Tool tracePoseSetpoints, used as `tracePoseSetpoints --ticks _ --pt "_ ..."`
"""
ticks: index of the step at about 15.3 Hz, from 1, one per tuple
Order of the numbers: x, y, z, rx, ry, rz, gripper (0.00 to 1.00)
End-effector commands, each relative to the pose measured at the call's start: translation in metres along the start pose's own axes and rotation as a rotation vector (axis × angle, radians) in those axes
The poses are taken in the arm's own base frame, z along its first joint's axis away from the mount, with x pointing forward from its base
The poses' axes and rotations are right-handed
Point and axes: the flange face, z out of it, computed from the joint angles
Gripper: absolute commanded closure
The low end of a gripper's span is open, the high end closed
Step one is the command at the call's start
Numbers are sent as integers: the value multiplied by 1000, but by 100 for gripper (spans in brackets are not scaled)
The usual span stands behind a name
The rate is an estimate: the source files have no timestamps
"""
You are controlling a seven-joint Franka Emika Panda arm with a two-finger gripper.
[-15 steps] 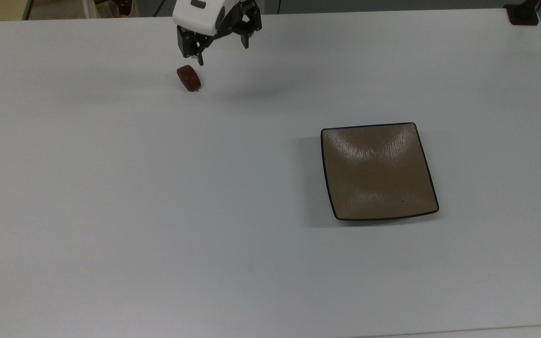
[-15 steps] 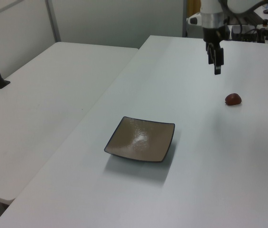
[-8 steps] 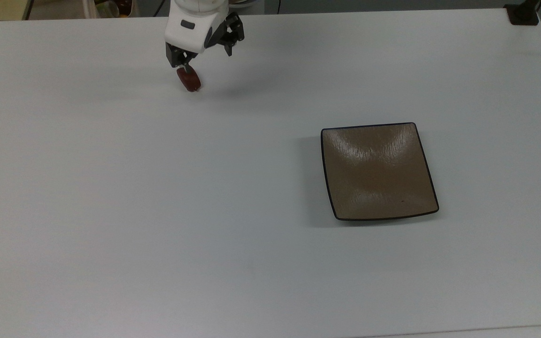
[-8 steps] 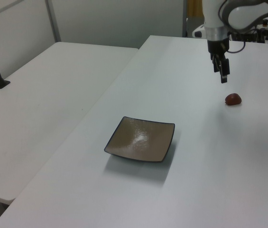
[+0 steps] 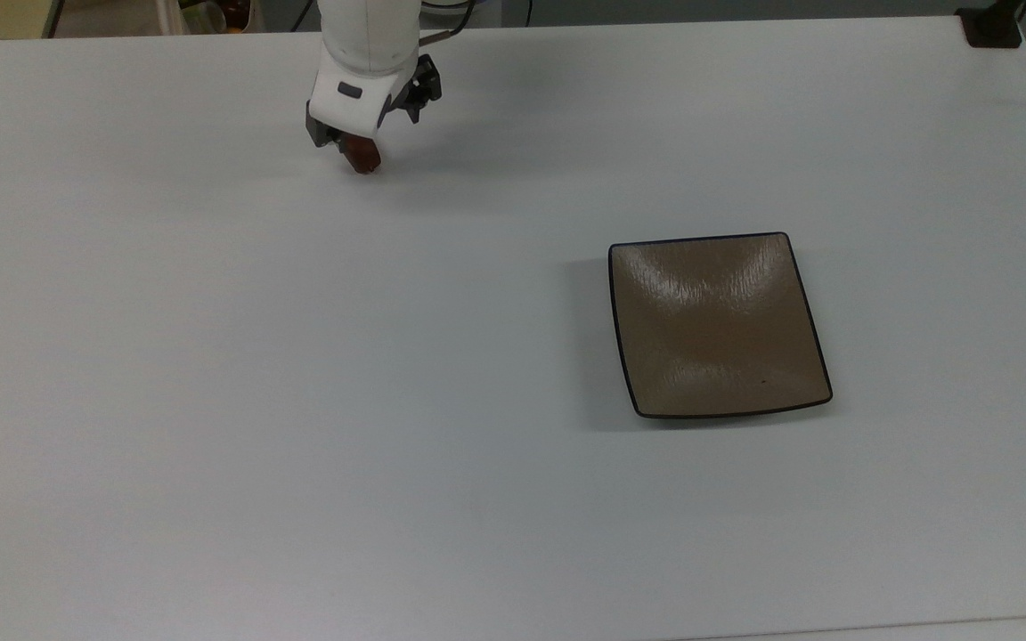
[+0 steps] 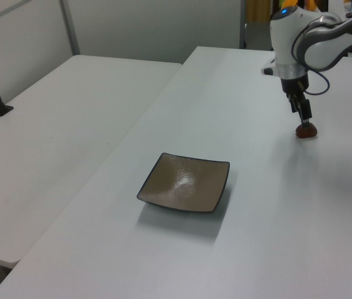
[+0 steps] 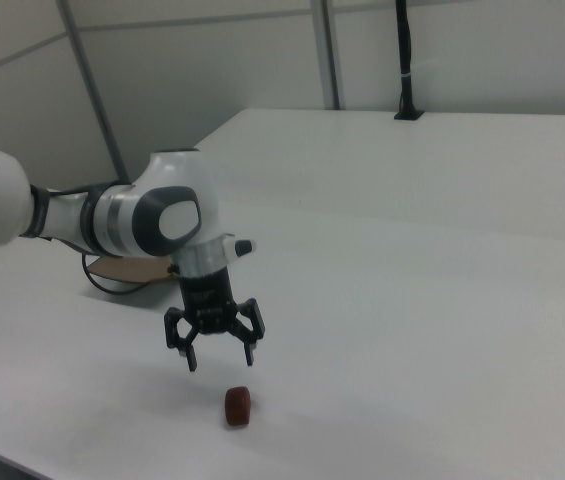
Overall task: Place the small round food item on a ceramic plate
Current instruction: 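Lower the gripper over the red food item and close on it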
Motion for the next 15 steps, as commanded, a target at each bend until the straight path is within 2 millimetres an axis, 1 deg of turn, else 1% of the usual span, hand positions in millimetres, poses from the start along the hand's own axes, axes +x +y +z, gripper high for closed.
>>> tracePoseSetpoints --ticks 1,5,8,9,10,12,13,14,15 --pt "-4 3 21 -15 -4 -25 0" --pt "-4 7 50 -39 0 -37 0" --pt "-4 8 54 -39 -10 -40 0" --pt "-4 8 54 -39 -10 -40 2" --pt "-5 8 55 -38 -11 -38 15" --pt "-6 9 53 -37 -13 -35 38" --pt "-6 9 53 -36 -15 -34 52" --pt "-7 9 52 -36 -14 -31 62" --pt "-10 11 51 -32 -20 -21 68"
